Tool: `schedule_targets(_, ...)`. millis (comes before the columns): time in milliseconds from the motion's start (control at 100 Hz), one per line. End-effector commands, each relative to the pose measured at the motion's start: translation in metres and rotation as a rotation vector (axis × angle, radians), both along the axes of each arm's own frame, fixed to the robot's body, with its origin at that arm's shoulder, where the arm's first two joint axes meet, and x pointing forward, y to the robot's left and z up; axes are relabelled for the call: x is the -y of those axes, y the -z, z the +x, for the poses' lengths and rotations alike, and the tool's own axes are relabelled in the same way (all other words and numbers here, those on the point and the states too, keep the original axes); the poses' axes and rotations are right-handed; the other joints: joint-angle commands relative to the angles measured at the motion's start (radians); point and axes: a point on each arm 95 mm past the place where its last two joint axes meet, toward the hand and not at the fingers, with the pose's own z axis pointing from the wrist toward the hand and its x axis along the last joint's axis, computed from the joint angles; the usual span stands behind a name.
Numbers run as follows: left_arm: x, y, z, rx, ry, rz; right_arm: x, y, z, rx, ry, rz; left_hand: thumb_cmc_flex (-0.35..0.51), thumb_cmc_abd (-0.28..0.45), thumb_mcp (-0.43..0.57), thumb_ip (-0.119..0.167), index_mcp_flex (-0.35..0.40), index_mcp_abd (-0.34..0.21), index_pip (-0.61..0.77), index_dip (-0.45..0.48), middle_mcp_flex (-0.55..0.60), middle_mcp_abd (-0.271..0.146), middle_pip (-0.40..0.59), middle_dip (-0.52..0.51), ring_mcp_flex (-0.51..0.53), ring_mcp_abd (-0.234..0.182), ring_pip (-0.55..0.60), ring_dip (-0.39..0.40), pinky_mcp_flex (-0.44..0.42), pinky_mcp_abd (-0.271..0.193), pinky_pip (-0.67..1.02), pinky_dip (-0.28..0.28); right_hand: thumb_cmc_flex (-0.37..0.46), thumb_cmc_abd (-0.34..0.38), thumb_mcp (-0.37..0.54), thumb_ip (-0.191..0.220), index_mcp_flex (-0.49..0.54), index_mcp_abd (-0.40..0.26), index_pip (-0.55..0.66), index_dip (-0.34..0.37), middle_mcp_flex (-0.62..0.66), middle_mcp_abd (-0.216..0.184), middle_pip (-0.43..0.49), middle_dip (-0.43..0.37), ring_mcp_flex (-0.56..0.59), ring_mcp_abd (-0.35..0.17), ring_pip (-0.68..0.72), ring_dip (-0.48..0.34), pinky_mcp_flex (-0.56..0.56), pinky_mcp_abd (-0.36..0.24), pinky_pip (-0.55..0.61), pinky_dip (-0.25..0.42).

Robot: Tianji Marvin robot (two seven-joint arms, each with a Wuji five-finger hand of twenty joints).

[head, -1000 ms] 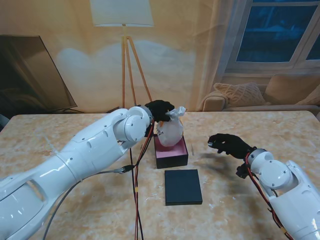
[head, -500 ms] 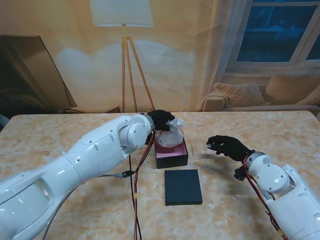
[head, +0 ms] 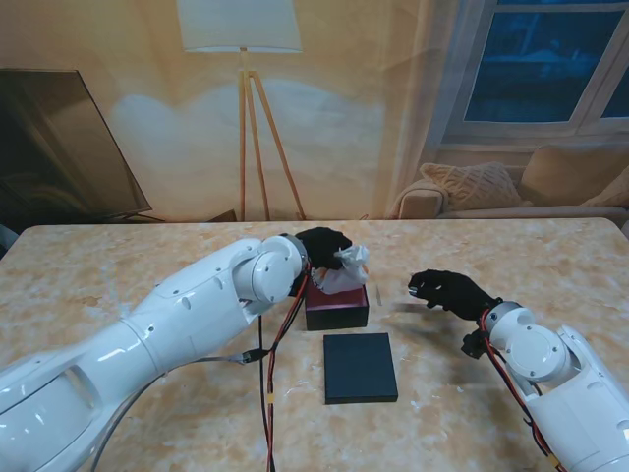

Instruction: Pack mini donuts into a plastic bag, tie the opening and put the bag into the gift box

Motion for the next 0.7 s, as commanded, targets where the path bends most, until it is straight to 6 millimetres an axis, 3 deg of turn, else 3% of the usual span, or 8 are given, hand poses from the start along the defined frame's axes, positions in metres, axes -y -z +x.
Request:
schedule_targets(0,-0.003,-0.004,-0.003,-0.004,0.019,0.001,-0.005,0.005,-0.004,-0.020,-0.009,0.007,0.016,0.018,0.042,0.020,-0.006,-0.002,0.046,0.015,-0.002,-0.003,0.029,0.025,-0.007,0.012,0.035,0.014,-0.013,-0.001,0.023,0.032,0.006,0.013,-0.017,0.026,-0.002,-0.004,-0.002,0.005,0.005,-0.010,-0.004,0.007,0.006,-0.001,0.005,-0.002,-0.009,0.006,0.009,-0.004)
schedule_targets(280,-0.012,-0.018,-0.010,0.015,0.066,0.037,-0.006,0.005,-0.003,-0.028,-0.010,0.009,-0.020,-0.008,0.113,0.011,0.001,0.002,0.034,0.048,0.009,-0.002,0.022,0.052,0.000,0.014,0.042,0.028,-0.009,0.003,0.031,0.049,0.005,0.013,-0.014,0.026,-0.002,-0.005,-0.003,0.005,0.004,-0.009,-0.007,0.006,0.005,0.000,0.004,-0.002,-0.010,0.007,0.008,-0.003)
schedule_targets(490,-0.011,-0.011,-0.005,-0.010,0.054,0.052,-0.006,0.005,-0.003,-0.026,-0.011,0.006,-0.023,-0.021,0.123,0.011,0.021,0.007,0.021,0.034,0.022,0.003,0.014,0.040,0.010,0.024,0.040,0.025,0.001,0.009,0.032,0.050,0.004,0.013,-0.013,0.026,-0.004,-0.004,-0.004,0.004,0.006,-0.010,-0.006,0.007,0.006,-0.001,0.004,-0.001,-0.009,0.007,0.008,-0.003)
schedule_targets(530,-0.011,-0.009,-0.005,-0.014,0.057,0.059,-0.006,0.005,-0.003,-0.025,-0.010,0.006,-0.035,-0.035,0.160,0.006,0.025,0.015,0.023,0.042,0.019,0.035,0.021,0.046,0.011,0.029,0.048,0.030,0.000,0.012,0.039,0.056,0.004,0.013,-0.013,0.025,-0.004,-0.005,-0.004,0.004,0.005,-0.010,-0.007,0.007,0.005,0.000,0.003,-0.001,-0.008,0.007,0.008,-0.002)
schedule_targets(690,-0.011,-0.008,-0.007,-0.022,0.069,0.059,-0.006,0.005,-0.002,-0.029,-0.008,0.005,-0.048,-0.036,0.185,-0.001,0.003,0.022,0.039,0.098,0.006,0.027,0.023,0.070,-0.003,0.029,0.056,0.039,-0.014,0.010,0.044,0.066,0.003,0.013,-0.013,0.025,-0.004,-0.005,-0.003,0.005,0.001,-0.009,-0.010,0.006,0.006,0.000,0.004,-0.001,-0.008,0.007,0.008,-0.002)
